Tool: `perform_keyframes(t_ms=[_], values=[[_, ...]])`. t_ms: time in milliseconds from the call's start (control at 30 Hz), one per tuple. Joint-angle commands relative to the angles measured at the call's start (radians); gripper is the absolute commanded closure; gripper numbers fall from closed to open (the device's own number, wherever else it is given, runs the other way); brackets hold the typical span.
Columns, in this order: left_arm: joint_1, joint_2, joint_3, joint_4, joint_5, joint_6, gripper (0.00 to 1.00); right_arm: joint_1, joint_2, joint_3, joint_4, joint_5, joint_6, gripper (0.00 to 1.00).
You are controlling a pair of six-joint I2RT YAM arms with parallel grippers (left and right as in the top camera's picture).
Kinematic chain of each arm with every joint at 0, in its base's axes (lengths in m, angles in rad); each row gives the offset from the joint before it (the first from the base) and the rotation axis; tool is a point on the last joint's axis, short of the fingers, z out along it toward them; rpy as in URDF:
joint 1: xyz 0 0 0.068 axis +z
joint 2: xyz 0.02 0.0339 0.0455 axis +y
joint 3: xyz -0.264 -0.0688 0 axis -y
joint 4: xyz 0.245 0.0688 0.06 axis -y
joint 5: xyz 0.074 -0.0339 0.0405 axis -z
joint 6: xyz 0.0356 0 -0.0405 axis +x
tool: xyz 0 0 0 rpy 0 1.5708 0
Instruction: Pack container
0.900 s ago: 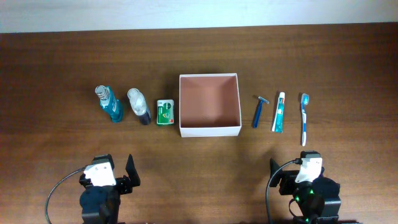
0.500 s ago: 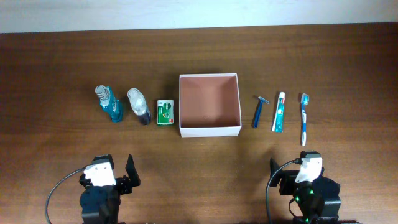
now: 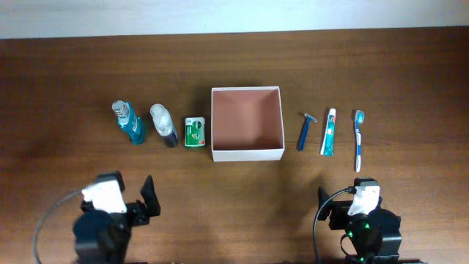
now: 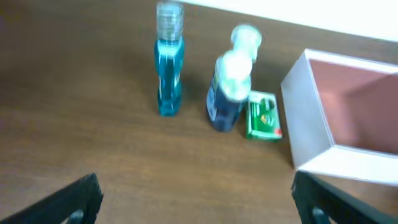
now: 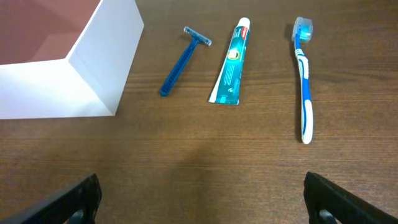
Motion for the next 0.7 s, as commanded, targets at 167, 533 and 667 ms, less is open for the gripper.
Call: perform_keyframes(t_ms=[167, 533, 667], values=[[0.006, 0.658, 0.633, -0.276, -0.011, 0.027, 0.01, -0.008, -0.011, -0.005, 0.0, -0.002, 0.007, 0.01], [0.006, 1.237, 1.221, -0.502, -0.038, 0.134, 0.01, -0.007, -0.011, -0.005, 0.0, -0.002, 0.007, 0.01], [0.023, 1.335, 1.225, -0.504, -0.098, 0.133, 0.01, -0.007, -0.011, -0.005, 0.0, -0.002, 0.007, 0.01]])
